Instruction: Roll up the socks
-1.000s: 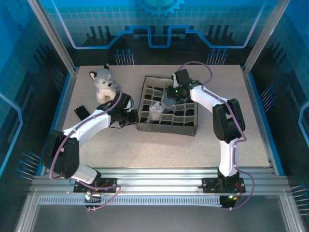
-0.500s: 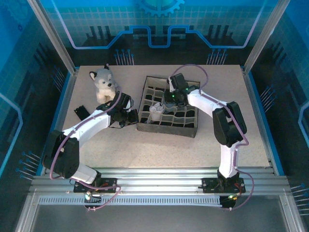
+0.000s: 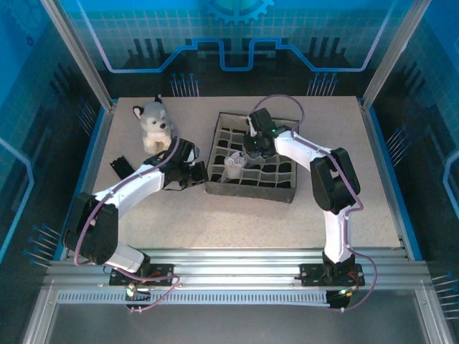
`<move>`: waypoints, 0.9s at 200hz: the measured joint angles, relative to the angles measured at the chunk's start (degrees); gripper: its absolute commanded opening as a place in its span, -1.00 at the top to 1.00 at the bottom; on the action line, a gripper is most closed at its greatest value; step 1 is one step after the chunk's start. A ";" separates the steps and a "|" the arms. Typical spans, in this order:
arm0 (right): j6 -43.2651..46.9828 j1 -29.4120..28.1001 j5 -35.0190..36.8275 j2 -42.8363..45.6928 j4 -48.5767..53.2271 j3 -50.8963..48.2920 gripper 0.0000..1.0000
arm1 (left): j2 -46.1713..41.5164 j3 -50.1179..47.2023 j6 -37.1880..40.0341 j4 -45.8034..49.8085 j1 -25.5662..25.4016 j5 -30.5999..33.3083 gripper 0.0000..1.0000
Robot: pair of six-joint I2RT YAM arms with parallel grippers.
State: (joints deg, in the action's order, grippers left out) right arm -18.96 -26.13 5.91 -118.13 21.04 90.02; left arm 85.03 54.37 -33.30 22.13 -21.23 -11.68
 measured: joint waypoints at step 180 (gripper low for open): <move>7.74 4.57 0.83 19.91 6.05 -2.86 -0.03 | 2.62 13.62 5.09 3.10 -3.02 1.84 0.33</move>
State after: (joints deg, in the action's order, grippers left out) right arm -11.22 -21.56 6.74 -98.21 27.09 87.15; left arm 87.66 67.99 -28.21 25.23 -24.25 -9.85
